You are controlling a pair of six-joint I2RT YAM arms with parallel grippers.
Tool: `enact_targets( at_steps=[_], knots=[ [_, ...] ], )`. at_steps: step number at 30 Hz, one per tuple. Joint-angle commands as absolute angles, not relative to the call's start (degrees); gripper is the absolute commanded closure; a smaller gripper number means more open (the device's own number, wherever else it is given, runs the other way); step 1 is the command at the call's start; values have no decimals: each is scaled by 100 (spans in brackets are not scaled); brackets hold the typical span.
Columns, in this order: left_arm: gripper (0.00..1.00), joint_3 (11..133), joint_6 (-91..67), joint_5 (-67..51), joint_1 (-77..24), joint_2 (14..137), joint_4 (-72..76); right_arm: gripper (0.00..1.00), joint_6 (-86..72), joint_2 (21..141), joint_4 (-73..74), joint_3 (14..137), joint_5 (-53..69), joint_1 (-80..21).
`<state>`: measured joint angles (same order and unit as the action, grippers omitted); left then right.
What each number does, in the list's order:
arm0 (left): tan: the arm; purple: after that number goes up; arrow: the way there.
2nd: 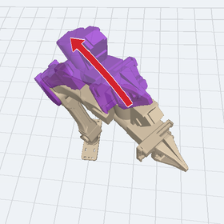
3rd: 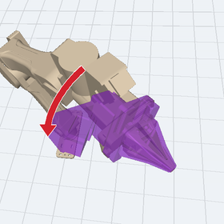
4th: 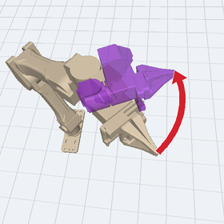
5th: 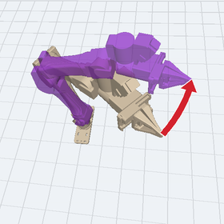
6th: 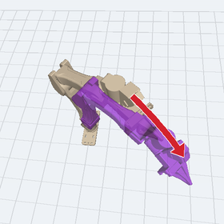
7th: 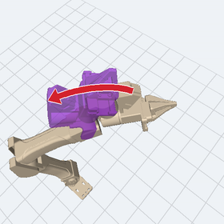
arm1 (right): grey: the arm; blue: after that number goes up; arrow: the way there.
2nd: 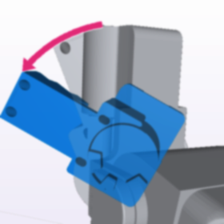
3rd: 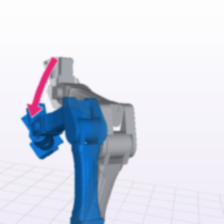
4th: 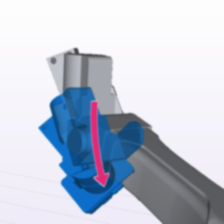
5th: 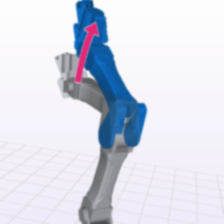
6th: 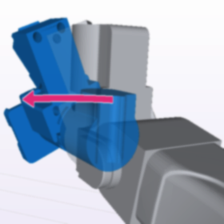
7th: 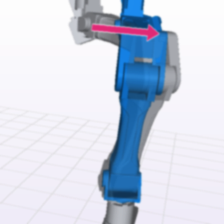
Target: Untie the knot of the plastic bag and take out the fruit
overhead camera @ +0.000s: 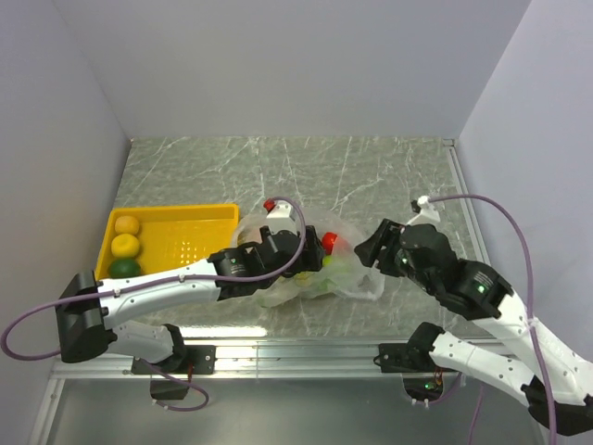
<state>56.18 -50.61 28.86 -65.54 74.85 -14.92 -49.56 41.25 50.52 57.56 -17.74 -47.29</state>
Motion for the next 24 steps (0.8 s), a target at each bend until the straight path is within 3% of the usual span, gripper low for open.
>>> enact_targets(
  at_steps=[1, 7, 19, 21, 24],
  knots=[
    [15, 5590, -5238, 3085, -6522, 7243, -1503, 33, -4939, 4771, 4747, 5897, -1706, -4799],
    [15, 5432, -5335, 3147, -6504, 7049, -1530, 31, -5141, 5589, 4650, 6293, -2232, -5107],
    [16, 5317, -5344, 2786, -6504, 7294, -1327, 29, -5880, 6811, 3631, 5019, -2364, -5115],
    [16, 5335, -5344, 2760, -6504, 7382, -1336, 38, -5958, 6986, 3717, 4922, -2478, -5115],
    [16, 5370, -5335, 2663, -6504, 7549, -1336, 63, -5915, 6927, 3727, 4720, -2549, -5106]
  ],
)
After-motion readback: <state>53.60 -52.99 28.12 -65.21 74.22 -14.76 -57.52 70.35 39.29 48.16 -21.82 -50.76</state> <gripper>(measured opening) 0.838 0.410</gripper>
